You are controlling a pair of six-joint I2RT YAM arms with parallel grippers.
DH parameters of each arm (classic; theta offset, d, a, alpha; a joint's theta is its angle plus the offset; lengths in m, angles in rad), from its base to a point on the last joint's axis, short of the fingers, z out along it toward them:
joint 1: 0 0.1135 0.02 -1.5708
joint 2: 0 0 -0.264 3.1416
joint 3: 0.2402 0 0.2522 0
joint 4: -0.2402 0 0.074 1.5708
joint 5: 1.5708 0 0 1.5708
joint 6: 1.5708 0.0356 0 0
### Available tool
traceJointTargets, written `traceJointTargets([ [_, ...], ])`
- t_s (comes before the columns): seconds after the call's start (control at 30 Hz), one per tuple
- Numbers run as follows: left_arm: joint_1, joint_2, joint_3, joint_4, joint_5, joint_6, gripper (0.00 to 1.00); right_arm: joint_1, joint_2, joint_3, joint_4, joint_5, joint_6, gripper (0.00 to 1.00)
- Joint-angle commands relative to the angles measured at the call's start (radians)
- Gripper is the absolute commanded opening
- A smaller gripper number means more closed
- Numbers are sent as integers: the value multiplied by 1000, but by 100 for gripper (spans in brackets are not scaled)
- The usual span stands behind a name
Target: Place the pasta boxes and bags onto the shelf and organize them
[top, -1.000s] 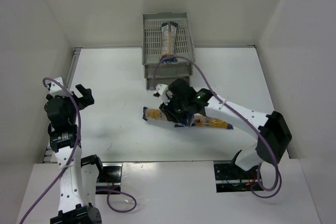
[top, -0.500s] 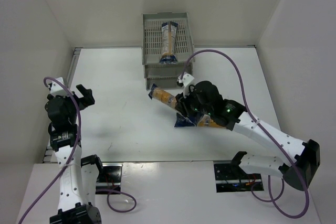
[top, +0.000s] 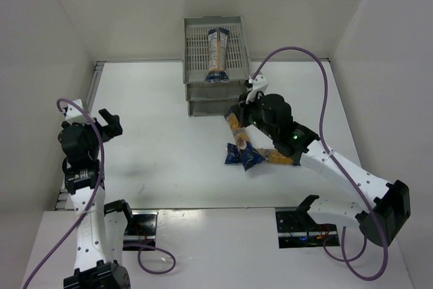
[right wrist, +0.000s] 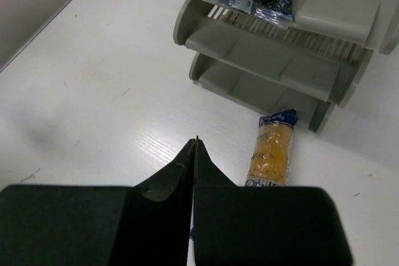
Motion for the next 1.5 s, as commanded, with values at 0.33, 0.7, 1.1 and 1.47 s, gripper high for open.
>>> traceJointTargets([
  [0.33,-1,-3,-15,51,51,-19,99,-22,200,-101,-212,75,-99,94],
  [0.7,-1,6,-24,51,62,-19,99,-85,382,-80,-157,81,-91,95],
  [1.1,8,15,-33,61,62,-19,99,-126,534,-9,-128,-21,-54,21],
  [1.47,8,-3,-33,70,62,-19,99,-126,387,49,-128,-314,-31,0],
])
